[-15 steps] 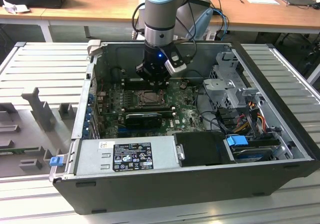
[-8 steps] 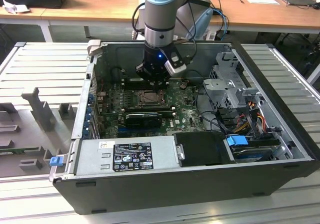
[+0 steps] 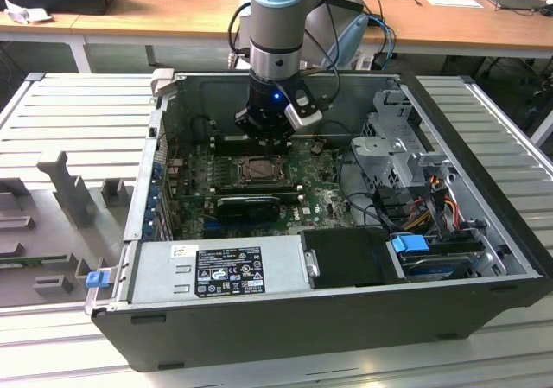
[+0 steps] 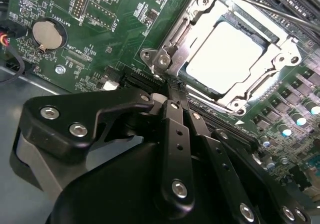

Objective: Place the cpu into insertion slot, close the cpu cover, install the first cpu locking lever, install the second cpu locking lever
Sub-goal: 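Install the first cpu locking lever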

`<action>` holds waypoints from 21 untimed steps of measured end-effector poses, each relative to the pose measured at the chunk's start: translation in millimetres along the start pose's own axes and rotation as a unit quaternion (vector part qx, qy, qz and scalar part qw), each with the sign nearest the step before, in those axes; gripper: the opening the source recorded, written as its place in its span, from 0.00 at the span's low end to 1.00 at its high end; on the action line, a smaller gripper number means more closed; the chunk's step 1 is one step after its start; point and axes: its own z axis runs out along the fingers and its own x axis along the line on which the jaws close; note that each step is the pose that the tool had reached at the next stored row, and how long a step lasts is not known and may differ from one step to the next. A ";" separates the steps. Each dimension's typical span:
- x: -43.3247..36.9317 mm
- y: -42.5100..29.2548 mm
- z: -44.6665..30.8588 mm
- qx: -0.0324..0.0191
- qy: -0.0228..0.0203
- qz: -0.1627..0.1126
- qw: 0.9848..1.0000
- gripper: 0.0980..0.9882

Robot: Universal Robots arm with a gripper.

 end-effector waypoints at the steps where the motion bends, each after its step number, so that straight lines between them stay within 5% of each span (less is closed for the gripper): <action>1: 0.0 0.1 -2.1 0.000 0.000 0.000 1.000 0.01; 7: -0.2 0.7 -13.4 0.000 0.000 0.000 1.000 0.01; 21: -0.1 -3.0 -13.7 0.000 0.000 0.000 1.000 0.01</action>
